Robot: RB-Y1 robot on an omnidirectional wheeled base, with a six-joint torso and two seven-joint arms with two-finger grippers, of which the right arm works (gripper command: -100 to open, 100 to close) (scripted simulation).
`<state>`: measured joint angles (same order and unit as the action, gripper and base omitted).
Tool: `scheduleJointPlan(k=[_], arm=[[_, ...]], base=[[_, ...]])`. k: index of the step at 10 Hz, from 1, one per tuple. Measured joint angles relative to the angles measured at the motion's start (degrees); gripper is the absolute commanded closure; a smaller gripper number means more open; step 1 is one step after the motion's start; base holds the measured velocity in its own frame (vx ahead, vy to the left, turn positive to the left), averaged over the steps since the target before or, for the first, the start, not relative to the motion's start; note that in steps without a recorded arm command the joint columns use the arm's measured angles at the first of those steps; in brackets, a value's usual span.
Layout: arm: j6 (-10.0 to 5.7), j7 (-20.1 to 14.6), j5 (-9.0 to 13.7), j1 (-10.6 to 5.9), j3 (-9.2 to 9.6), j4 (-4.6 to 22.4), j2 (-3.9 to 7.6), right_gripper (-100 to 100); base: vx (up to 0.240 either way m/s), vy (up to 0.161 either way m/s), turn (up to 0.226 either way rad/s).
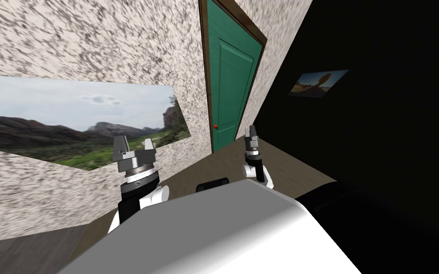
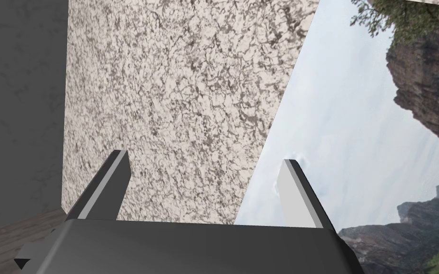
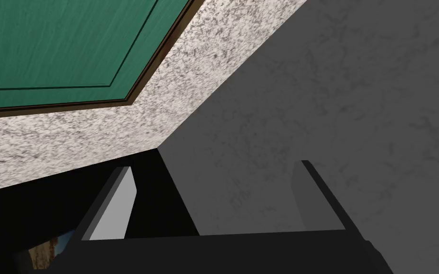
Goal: Pull the door open
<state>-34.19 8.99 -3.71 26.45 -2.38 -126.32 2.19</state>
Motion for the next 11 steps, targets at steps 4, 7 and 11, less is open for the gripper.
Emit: scheduleJointPlan(k=[4, 7, 11], arm=[[-1.01, 3.3, -1.7, -1.13, -0.41, 4.7, 0.82, -100], [-1.83, 5.8, -3.0, -2.04, -0.45, 8.2, 1.09, -100], [-3.15, 9.7, -5.1, -2.97, -0.69, 13.4, 1.65, -100]], base=[[0.106, -0.009, 0.027], [0.085, -0.014, 0.031], [0.097, -0.011, 0.033]])
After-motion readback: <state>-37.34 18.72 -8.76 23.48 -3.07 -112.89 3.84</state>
